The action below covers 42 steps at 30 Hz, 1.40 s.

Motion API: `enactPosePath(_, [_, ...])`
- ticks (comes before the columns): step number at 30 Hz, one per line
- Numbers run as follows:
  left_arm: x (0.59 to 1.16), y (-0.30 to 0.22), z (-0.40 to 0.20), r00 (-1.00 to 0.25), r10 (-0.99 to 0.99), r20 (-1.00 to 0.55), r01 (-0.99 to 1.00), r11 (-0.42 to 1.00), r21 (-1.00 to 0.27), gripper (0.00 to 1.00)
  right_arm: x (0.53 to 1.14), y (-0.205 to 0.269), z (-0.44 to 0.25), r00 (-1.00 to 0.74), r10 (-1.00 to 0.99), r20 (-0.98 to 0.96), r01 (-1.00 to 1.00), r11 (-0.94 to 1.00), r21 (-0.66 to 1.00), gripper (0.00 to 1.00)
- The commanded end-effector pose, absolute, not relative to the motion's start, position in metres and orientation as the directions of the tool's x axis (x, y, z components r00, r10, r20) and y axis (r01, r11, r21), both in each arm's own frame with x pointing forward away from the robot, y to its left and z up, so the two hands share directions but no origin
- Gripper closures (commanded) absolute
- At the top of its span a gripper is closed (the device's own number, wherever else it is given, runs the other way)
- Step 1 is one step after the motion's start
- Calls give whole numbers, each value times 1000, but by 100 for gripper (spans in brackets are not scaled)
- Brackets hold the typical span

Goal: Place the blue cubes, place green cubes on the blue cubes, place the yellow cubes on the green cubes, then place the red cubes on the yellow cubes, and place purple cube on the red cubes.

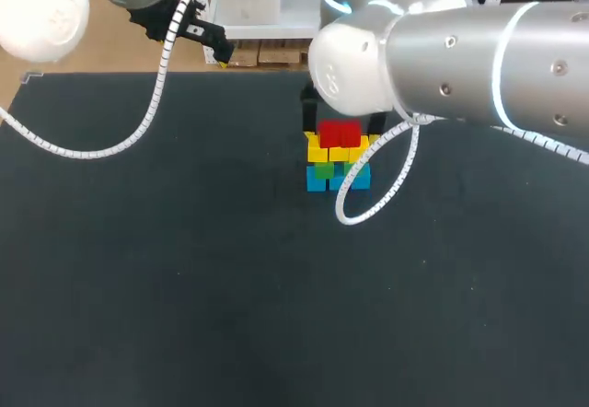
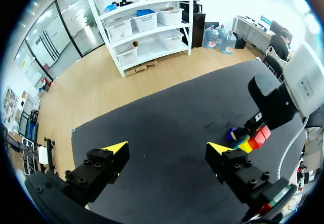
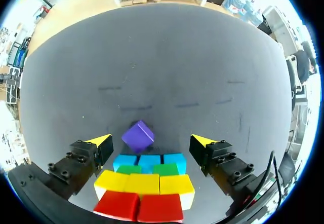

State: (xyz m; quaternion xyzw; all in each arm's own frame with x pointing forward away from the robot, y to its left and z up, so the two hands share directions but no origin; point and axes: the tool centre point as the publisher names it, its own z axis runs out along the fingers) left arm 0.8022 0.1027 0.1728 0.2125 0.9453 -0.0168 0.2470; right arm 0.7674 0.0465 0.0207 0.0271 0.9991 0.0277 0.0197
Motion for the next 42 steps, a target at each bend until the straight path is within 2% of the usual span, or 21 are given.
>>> enactPosePath(1, [801, 103, 173, -787, 394, -475, 410, 909, 73, 0, 775, 51, 12, -998, 55, -39, 53, 997, 51, 0])
enactPosePath(20, [801, 103, 173, -787, 394, -475, 410, 909, 73, 0, 759, 48, 17, -999, 21, -28, 21, 999, 24, 0])
enactPosePath(21, [801, 103, 173, -787, 394, -475, 410, 909, 73, 0, 758, 48, 17, -999, 21, -28, 21, 999, 24, 12])
enactPosePath(22, [801, 103, 173, -787, 394, -475, 410, 909, 73, 0, 757, 47, 18, -999, 21, -28, 20, 1000, 24, 31])
enactPosePath(23, [801, 103, 173, -787, 394, -475, 410, 909, 73, 0, 756, 45, 20, -999, 20, -28, 19, 1000, 24, 37])
enactPosePath(26, [801, 103, 173, -787, 394, -475, 410, 909, 73, 0, 754, 43, 22, -999, 17, -28, 16, 1000, 25, 33])
enactPosePath(27, [801, 103, 173, -787, 394, -475, 410, 909, 73, 0, 752, 42, 24, -1000, 15, -22, 15, 999, 29, 38])
enactPosePath(28, [801, 103, 173, -787, 394, -475, 410, 909, 73, 0, 750, 41, 25, -1000, 15, -21, 14, 999, 29, 51])
enactPosePath(33, [801, 103, 173, -787, 394, -475, 410, 909, 73, 0, 747, 39, 28, -1000, 15, -9, 15, 999, 33, 54])
enactPosePath(38, [801, 103, 173, -787, 394, -475, 410, 909, 73, 0, 745, 39, 28, -1000, 12, -3, 12, 999, 37, 64])
enactPosePath(39, [801, 103, 173, -787, 394, -475, 410, 909, 73, 0, 745, 40, 27, -1000, 12, -2, 12, 999, 38, 68])
enactPosePath(41, [801, 103, 173, -787, 394, -475, 410, 909, 73, 0, 746, 41, 26, -1000, 11, -1, 11, 999, 38, 96])
enactPosePath(42, [801, 103, 173, -787, 394, -475, 410, 909, 73, 0, 747, 42, 23, -1000, 11, -1, 11, 999, 38, 100])
